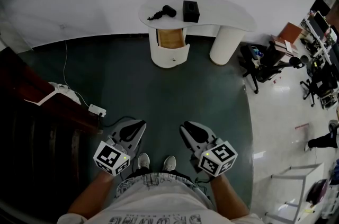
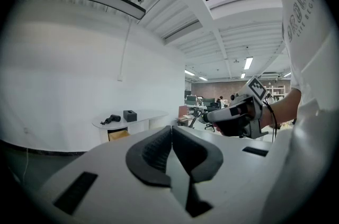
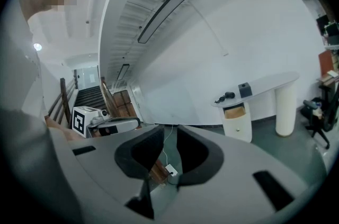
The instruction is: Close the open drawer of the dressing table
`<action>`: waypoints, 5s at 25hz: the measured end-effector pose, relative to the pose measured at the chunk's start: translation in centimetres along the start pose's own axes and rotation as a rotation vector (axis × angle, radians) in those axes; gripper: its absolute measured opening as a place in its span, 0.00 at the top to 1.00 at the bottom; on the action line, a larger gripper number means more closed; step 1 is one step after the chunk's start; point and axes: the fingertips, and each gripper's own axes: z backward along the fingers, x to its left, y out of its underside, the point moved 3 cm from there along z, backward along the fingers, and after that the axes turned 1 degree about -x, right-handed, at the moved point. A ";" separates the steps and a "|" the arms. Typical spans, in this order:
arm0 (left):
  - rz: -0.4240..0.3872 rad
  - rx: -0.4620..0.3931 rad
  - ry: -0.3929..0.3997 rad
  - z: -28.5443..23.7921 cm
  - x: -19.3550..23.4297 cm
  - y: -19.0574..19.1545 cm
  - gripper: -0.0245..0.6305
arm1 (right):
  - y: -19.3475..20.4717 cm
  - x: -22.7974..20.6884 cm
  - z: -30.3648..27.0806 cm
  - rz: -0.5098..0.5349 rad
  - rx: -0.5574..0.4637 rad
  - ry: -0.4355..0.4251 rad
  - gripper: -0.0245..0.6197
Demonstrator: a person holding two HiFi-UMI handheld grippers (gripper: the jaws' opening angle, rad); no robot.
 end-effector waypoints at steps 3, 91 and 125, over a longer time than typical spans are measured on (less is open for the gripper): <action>-0.002 0.002 -0.003 0.1 -0.1 0.0 0.93 | 0.1 -0.1 0.2 -0.003 -0.001 0.005 0.81; 0.095 0.066 0.057 -27.3 36.3 0.5 0.93 | -10.4 -27.3 -32.1 -0.135 0.106 0.205 0.76; 0.136 0.290 -0.019 -47.9 44.3 4.9 0.93 | -10.2 -50.7 -39.0 -0.270 0.256 0.207 0.74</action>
